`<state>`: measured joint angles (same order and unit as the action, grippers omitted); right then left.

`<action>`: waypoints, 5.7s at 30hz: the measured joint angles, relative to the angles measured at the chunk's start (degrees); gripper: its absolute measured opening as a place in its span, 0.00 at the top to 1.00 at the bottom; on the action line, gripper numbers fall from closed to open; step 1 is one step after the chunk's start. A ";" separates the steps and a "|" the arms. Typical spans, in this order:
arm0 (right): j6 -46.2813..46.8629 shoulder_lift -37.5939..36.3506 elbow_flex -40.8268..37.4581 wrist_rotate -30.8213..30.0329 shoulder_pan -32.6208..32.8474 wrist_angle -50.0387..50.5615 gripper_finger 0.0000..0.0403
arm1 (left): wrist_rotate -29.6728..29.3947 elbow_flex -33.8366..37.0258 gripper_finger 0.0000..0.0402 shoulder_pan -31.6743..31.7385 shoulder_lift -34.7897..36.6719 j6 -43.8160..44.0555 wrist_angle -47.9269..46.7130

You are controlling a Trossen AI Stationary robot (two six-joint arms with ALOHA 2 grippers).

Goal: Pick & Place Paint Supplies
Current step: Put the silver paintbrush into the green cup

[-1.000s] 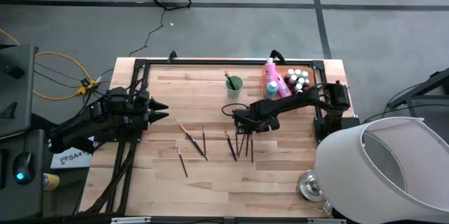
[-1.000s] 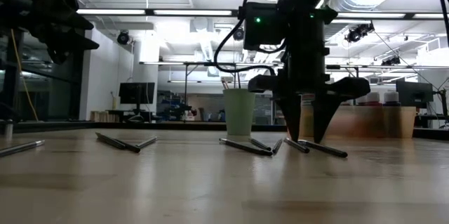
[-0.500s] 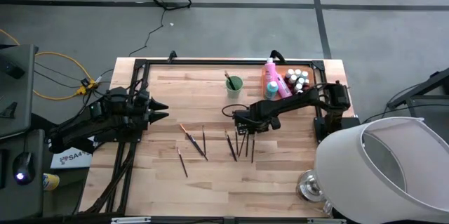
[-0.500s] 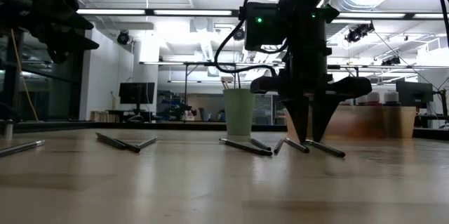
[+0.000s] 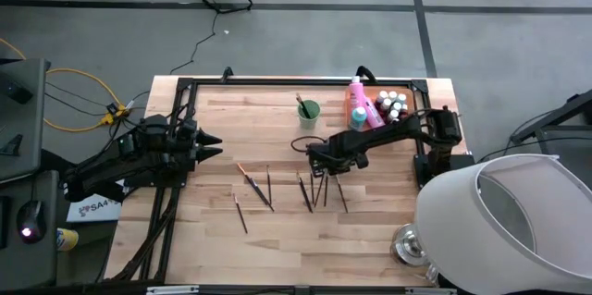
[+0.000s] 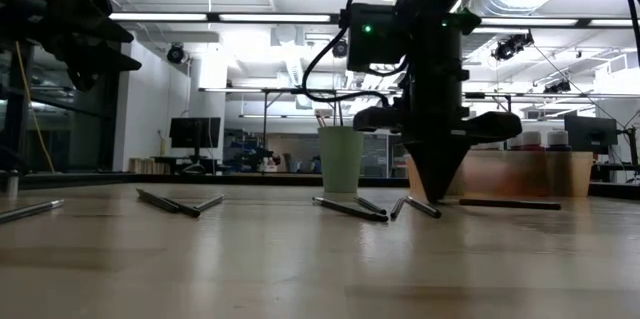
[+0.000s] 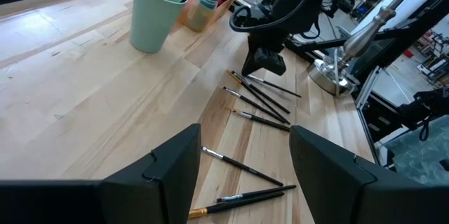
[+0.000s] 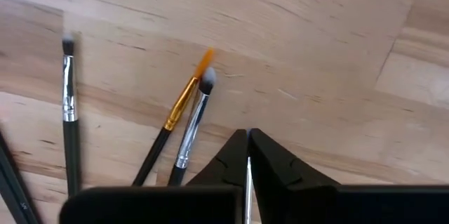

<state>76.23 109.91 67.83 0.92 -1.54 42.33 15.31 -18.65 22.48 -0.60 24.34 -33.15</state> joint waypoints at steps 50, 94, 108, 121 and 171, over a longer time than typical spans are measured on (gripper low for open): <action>-47.70 -19.91 0.12 -35.81 -0.21 -50.00 0.99 | 0.03 0.00 0.47 0.02 0.00 0.00 0.00; -49.85 -11.15 0.12 -40.93 -11.02 -45.66 0.69 | 0.09 0.00 0.47 0.00 -0.02 0.00 0.00; -18.16 -16.58 0.09 -17.94 -2.39 -17.14 0.56 | 0.07 0.00 0.47 0.00 0.00 0.00 0.00; -0.95 -11.19 0.09 -7.95 -1.44 -3.96 0.57 | 0.07 0.00 0.47 0.00 -0.01 -0.01 -0.02; 2.01 1.40 0.62 -3.40 -1.70 -3.83 0.70 | 0.09 0.00 0.47 0.00 -0.02 0.00 0.00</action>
<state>78.24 111.30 68.45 -2.48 -3.25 38.50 15.40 -18.65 22.48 -0.62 24.34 -33.15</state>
